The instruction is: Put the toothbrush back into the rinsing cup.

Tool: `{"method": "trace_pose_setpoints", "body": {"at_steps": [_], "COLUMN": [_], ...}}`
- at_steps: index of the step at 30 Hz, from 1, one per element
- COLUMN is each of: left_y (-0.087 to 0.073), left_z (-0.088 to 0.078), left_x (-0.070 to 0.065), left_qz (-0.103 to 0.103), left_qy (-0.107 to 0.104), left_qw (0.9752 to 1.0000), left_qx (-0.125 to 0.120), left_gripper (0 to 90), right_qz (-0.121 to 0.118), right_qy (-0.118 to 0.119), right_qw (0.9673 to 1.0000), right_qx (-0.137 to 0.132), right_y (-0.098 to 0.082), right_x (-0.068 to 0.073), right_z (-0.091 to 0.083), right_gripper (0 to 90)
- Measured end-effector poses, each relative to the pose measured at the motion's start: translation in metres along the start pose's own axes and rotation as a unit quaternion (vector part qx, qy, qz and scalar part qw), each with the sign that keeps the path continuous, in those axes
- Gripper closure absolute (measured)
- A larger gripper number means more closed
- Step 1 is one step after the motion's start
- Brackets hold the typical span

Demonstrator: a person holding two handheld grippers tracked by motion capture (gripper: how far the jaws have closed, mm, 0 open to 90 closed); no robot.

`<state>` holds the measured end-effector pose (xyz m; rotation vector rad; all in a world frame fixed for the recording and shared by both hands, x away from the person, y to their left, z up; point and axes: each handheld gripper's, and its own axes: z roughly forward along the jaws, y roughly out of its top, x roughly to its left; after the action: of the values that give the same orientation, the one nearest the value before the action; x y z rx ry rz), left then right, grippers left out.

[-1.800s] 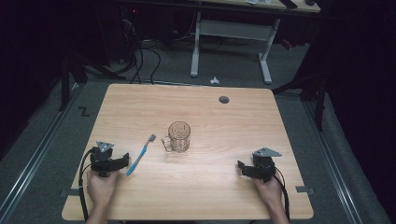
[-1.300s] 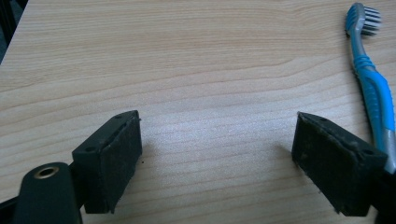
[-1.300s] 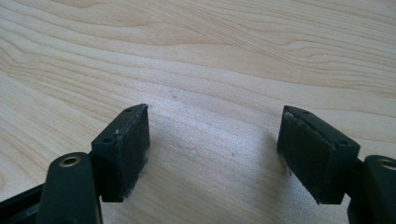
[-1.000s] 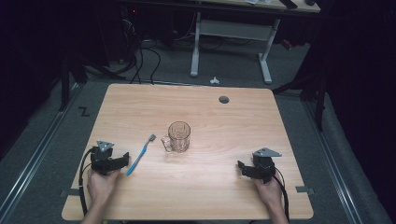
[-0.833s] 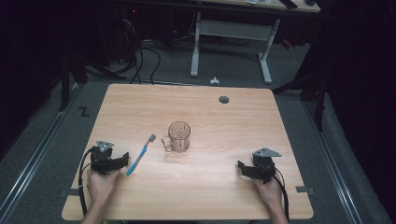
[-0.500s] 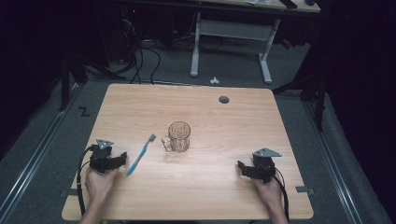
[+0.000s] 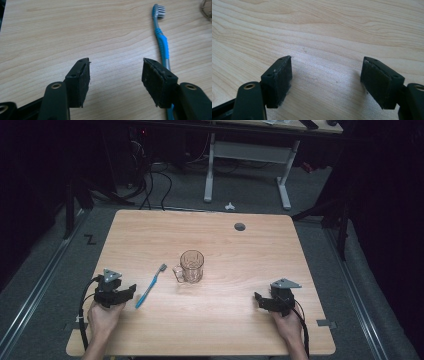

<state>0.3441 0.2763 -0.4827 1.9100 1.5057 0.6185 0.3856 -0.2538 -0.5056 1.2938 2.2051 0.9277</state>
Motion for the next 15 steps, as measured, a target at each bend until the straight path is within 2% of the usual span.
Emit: {"method": "trace_pose_setpoints", "body": {"at_steps": [7,10,12,15], "left_y": [0.000,0.001,0.002,0.004], "left_z": [-0.008,-0.012,-0.013,-0.013], "left_x": [-0.005,-0.006,-0.008,-0.013], "left_qz": [0.006,0.003,0.006,0.014], "left_qy": [-0.013,-0.027,-0.033,-0.054], "left_qw": [0.9999,0.9996,0.9994,0.9983], "left_qx": [0.006,0.007,0.010,0.018], "left_gripper": [39.9,40.1,40.1,42.8], "right_qz": [-0.001,-0.001,0.000,0.000], "right_qy": [0.000,0.000,0.000,-0.001], "right_qw": [1.0000,1.0000,1.0000,1.0000], "right_qx": [0.000,0.000,0.000,0.000], "right_y": [0.000,0.000,0.000,0.000], "right_x": [0.000,0.000,0.000,0.000], "right_z": [0.000,0.000,0.000,0.000], "right_gripper": [25.5,25.5,25.5,25.5]}}
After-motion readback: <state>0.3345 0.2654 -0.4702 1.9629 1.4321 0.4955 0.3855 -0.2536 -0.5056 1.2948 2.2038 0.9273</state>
